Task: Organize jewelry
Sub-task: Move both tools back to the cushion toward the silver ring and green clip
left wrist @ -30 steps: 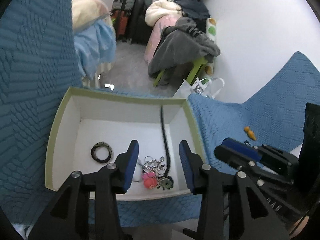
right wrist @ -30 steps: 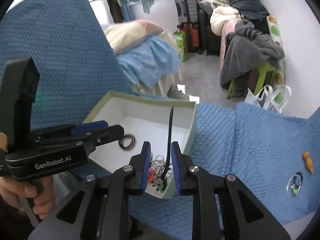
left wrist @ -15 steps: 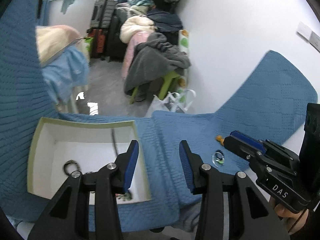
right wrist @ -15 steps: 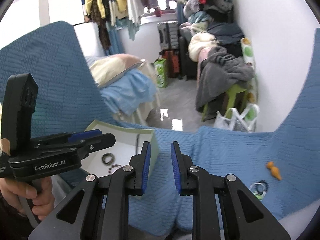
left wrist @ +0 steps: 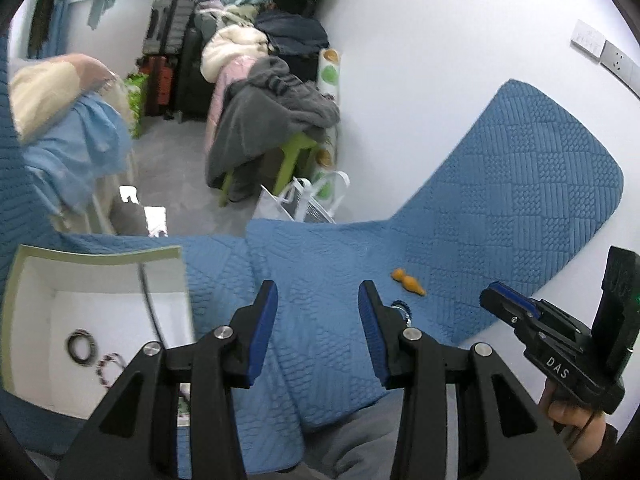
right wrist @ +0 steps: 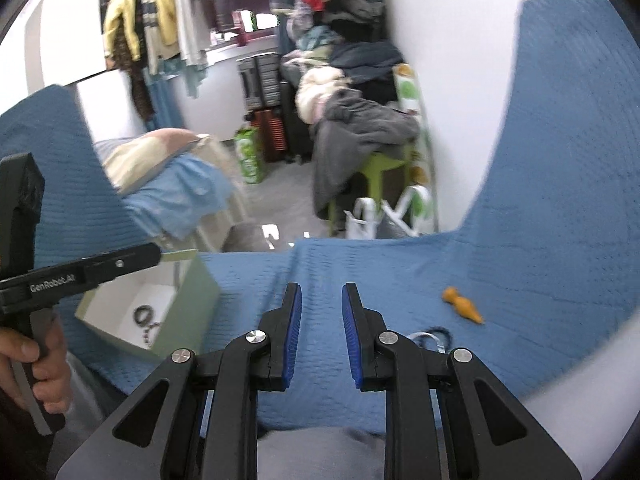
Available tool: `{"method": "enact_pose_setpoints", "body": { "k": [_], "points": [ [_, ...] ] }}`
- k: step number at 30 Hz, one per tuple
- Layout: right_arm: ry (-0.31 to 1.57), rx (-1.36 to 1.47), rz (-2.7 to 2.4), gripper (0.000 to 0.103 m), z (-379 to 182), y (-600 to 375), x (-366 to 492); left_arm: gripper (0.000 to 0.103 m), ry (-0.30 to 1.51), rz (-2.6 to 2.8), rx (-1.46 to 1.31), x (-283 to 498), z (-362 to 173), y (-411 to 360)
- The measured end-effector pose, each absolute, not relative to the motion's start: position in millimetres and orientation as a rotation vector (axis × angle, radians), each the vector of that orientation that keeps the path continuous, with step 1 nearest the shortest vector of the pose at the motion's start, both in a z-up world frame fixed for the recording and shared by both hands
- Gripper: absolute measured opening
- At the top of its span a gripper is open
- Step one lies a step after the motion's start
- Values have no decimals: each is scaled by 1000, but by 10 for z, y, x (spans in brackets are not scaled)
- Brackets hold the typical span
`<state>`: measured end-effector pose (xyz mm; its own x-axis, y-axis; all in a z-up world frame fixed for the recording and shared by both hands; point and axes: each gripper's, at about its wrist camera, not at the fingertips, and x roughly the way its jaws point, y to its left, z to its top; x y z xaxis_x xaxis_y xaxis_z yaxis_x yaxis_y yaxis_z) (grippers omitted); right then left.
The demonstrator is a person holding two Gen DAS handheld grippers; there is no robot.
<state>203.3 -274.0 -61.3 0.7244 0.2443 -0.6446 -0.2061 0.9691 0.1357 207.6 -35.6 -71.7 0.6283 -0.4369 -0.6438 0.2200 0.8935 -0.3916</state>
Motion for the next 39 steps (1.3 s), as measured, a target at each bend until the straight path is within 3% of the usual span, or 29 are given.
{"method": "enact_pose_setpoints", "body": {
  "k": [17, 21, 25, 39],
  "points": [
    [926, 122, 185, 19, -1662, -3666, 2277, 39, 964, -567, -199, 2539, -1353, -1450],
    [980, 92, 234, 19, -1981, -3712, 2451, 31, 1025, -605, -192, 2683, -1618, -1648],
    [1044, 83, 275, 19, -2307, -3716, 2645, 29, 1093, -649, -204, 2830, -1927, -1815],
    [1069, -56, 350, 24, -2640, -3707, 2811, 25, 1164, -746, -153, 3078, -2523, -2308]
  ]
}}
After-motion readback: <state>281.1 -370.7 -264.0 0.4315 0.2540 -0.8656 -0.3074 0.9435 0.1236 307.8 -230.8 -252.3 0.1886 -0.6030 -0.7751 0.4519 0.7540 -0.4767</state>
